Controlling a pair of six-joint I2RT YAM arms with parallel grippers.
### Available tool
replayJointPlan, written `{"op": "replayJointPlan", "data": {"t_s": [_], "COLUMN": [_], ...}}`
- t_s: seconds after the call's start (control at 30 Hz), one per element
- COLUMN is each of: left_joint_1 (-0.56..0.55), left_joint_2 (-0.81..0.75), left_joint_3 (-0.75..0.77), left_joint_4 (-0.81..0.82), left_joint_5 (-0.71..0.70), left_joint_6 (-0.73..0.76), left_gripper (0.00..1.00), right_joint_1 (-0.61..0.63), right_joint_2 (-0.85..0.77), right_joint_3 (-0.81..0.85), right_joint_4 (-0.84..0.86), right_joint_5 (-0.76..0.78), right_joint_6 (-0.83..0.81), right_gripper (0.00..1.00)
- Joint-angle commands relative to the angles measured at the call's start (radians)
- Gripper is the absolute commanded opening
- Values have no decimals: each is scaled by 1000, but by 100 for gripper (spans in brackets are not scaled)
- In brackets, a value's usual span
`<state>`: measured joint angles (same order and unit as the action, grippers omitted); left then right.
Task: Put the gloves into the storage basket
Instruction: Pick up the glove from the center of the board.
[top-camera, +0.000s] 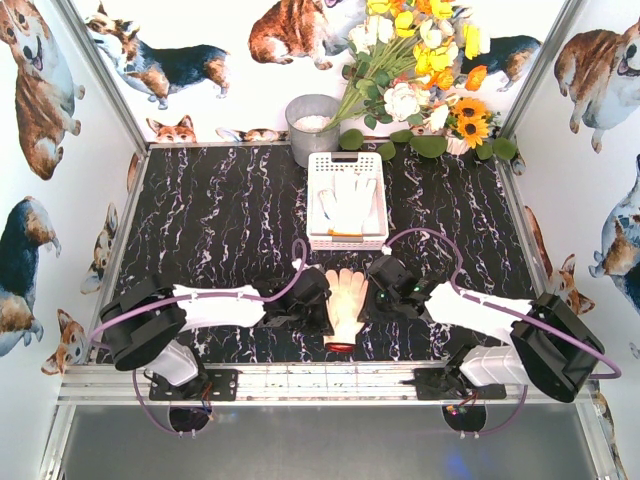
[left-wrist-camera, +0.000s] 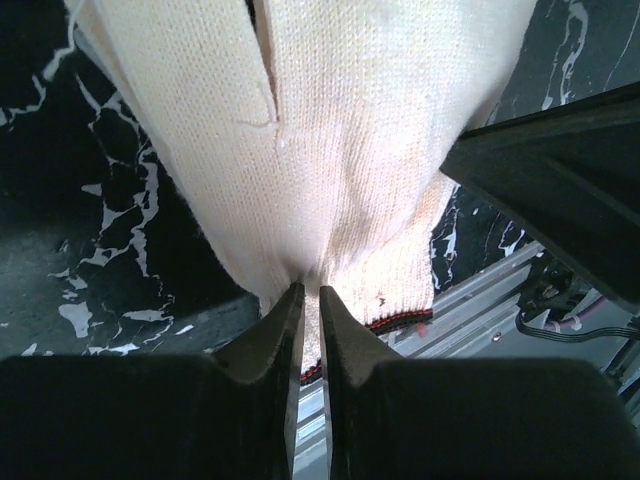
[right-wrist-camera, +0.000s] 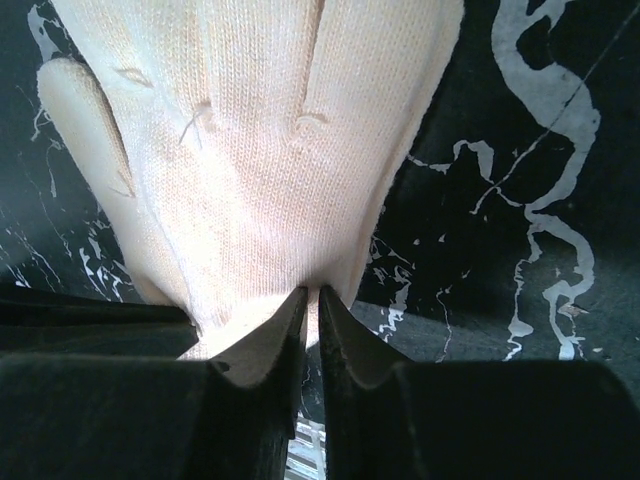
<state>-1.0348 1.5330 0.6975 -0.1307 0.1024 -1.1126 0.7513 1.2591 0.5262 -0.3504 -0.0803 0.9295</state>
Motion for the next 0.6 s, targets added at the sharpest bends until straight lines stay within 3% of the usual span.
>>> {"op": "replayJointPlan", "data": {"t_s": [0.0, 0.37, 0.57], "left_joint_1": [-9, -8, 0], "left_joint_2": [-19, -180, -211], "left_joint_3": [-32, -43, -150], "left_joint_4": [-68, -61, 53], "left_joint_5": [-18, -24, 32], "left_joint_6": [-4, -65, -136], "left_gripper": [8, 40, 47], "right_joint_1": [-4, -4, 1], "right_joint_2": [8, -191, -260], "right_joint_3": [12, 28, -106], "right_joint_4": [1, -69, 72], "right_joint_5": [33, -132, -261], "right_joint_6": [-22, 0, 162], "right_gripper": [15, 42, 50]}}
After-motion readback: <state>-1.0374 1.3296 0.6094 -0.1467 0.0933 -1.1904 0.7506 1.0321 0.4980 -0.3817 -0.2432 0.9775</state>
